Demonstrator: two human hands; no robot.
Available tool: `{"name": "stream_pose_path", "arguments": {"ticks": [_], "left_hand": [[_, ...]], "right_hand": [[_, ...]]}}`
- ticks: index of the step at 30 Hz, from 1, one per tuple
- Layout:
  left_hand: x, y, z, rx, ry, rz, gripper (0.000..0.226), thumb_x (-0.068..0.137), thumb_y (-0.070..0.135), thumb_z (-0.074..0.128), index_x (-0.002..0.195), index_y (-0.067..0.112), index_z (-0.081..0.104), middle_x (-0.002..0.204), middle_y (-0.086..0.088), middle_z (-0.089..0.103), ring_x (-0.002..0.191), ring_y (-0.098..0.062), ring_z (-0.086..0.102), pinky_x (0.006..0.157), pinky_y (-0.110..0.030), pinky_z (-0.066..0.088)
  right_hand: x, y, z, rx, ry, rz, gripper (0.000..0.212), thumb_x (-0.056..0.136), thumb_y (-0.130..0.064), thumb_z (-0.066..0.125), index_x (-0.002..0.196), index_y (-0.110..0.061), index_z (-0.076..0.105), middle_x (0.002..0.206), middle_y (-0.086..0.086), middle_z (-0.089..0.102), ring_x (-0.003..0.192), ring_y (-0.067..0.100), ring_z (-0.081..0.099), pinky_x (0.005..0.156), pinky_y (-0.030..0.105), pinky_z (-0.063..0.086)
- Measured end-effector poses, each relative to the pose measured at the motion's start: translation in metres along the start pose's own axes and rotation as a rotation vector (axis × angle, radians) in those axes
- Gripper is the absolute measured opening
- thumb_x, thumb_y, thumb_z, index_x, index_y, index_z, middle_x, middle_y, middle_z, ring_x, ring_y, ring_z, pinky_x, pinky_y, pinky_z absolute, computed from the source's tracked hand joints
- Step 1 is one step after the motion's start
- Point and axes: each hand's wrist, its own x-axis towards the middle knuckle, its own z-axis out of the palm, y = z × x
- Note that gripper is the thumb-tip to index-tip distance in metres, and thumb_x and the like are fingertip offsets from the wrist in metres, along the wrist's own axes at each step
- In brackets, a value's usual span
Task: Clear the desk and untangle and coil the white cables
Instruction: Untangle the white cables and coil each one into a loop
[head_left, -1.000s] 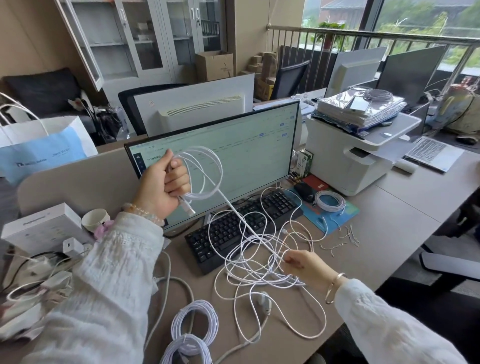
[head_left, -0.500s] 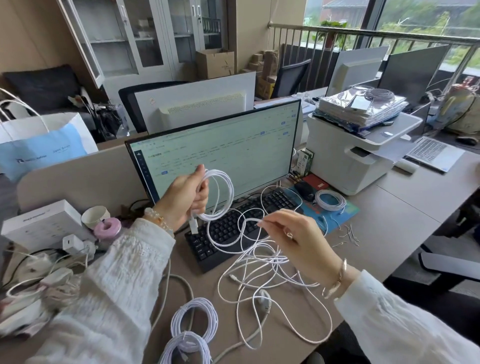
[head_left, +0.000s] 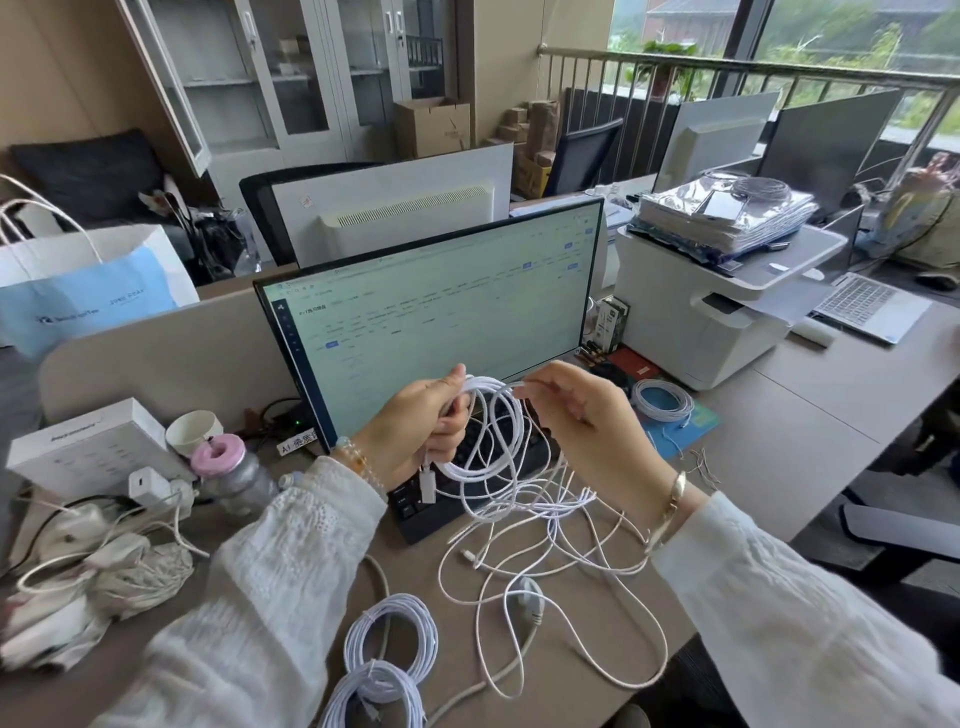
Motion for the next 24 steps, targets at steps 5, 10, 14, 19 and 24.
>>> {"name": "stream_pose_path", "arguments": {"ticks": [5,10,14,19,24], "left_hand": [[0.003,0.001,-0.004,-0.033,0.096,0.038,0.044,0.105,0.037,0.033,0.069,0.013,0.040,0.047,0.004,0.027,0.038,-0.010,0.021,0.038,-0.021,0.018],[0.009,-0.004,-0.002,-0.232,0.224,0.038,0.043,0.105,0.039,0.034,0.070,0.013,0.041,0.048,0.003,0.026,0.036,-0.009,0.023,0.037,-0.019,0.022],[0.005,-0.004,0.015,-0.376,0.103,-0.027,0.044,0.105,0.038,0.032,0.070,0.013,0.041,0.045,0.004,0.027,0.034,-0.008,0.022,0.036,-0.018,0.021],[0.003,0.001,0.030,-0.281,0.068,0.038,0.041,0.104,0.037,0.033,0.071,0.013,0.041,0.046,0.004,0.026,0.035,-0.008,0.022,0.037,-0.017,0.022],[0.007,-0.003,0.028,-0.003,0.170,0.204,0.039,0.105,0.035,0.035,0.074,0.011,0.041,0.047,0.003,0.032,0.038,-0.010,0.026,0.040,-0.021,0.023]], "right_hand": [[-0.003,0.012,-0.004,-0.007,-0.001,0.155,0.015,0.093,-0.025,0.058,0.094,-0.014,0.068,0.070,0.003,0.067,0.058,0.024,0.058,0.056,0.040,0.050],[-0.013,0.002,0.001,0.193,-0.052,0.274,0.009,0.090,-0.016,0.065,0.094,-0.008,0.064,0.074,0.003,0.073,0.057,0.020,0.068,0.055,0.024,0.054],[-0.028,-0.002,0.021,0.039,-0.109,0.156,0.012,0.081,-0.018,0.076,0.084,-0.013,0.066,0.079,-0.008,0.070,0.059,0.010,0.067,0.060,0.029,0.057],[-0.043,-0.001,0.040,-0.099,-0.175,0.087,0.014,0.080,-0.023,0.076,0.079,-0.016,0.063,0.069,-0.013,0.063,0.061,0.011,0.062,0.064,0.028,0.052],[-0.045,-0.018,0.038,0.030,-0.300,0.277,0.013,0.093,-0.017,0.060,0.085,-0.007,0.065,0.071,0.001,0.073,0.059,0.016,0.068,0.065,0.028,0.058]]}}
